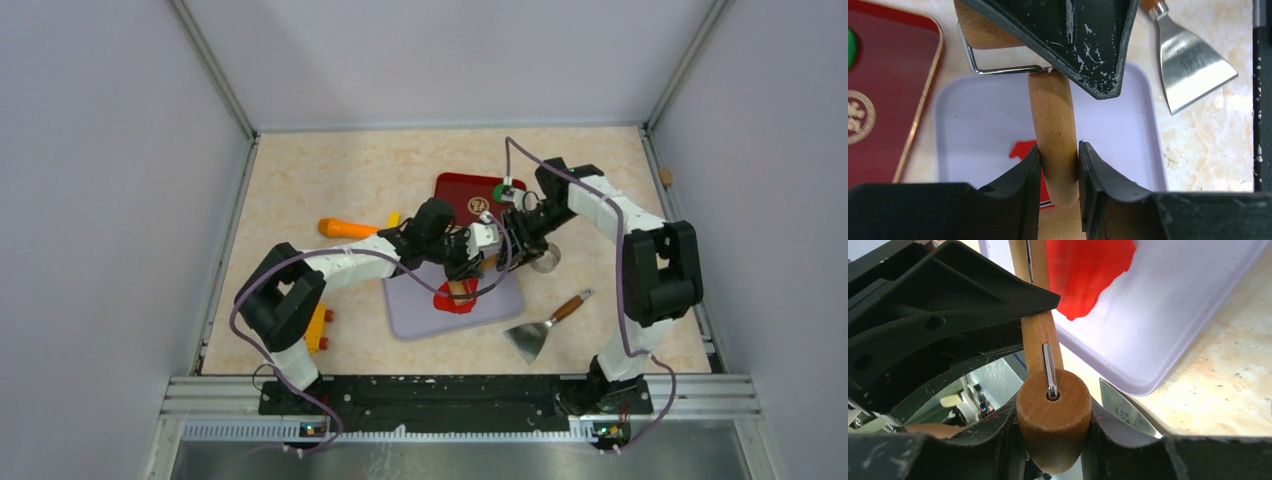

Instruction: Roll out the dumpling wrappers from the dough

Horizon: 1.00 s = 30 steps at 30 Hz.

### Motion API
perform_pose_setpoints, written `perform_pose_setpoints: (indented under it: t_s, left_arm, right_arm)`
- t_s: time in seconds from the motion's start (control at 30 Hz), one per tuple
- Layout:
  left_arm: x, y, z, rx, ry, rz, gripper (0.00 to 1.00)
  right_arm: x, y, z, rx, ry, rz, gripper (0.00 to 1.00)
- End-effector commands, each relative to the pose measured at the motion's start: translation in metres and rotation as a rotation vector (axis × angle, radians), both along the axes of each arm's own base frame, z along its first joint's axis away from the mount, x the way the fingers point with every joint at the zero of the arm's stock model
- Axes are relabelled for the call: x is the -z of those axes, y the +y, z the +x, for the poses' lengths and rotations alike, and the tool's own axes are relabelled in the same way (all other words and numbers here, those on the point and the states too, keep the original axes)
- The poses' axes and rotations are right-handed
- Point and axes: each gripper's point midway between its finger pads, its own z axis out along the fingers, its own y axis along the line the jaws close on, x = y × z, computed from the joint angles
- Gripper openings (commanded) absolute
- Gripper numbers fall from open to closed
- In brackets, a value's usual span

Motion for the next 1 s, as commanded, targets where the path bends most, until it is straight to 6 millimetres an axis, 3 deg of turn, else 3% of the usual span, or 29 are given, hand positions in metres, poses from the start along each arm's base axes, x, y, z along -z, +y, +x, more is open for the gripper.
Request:
perform_pose_setpoints:
  t_s: [0.0,0.1,0.2,0.27,0.43,0.8,0.97]
  left_arm:
    - [-0.019,-0.004,-0.02,0.077,-0.028,-0.065,0.0]
    - [-0.007,-0.013,-0.014,0.051,-0.034,-0.09,0.0]
    - [0.018,-0.019,-0.009,0.025,-0.027,-0.105,0.0]
    - [0.042,-0.019,-0.012,0.021,-0.008,-0.094,0.0]
    - [0.061,-0.031,-0.014,0.032,-0.013,-0.111,0.0]
    - [0.05,-0.082,-0.004,0.086,-0.006,-0.19,0.0]
    - [0.032,-0.1,0.0,0.107,-0.019,-0.226,0.0]
  right_arm:
    - [0.007,0.008,0.024,-0.013,-0.085,-0.034,0.0]
    - [0.022,-0.001,0.025,-0.007,-0.089,-0.096,0.0]
    - [0.039,-0.008,0.022,0.005,-0.063,-0.152,0.0]
    - [0.044,-0.01,0.019,0.011,-0.05,-0.169,0.0]
    - [0.046,-0.013,0.013,0.006,-0.04,-0.192,0.0]
    - [0.032,-0.032,0.016,0.021,-0.082,-0.228,0.0]
    - [0.02,-0.048,0.022,0.052,-0.113,-0.233,0.0]
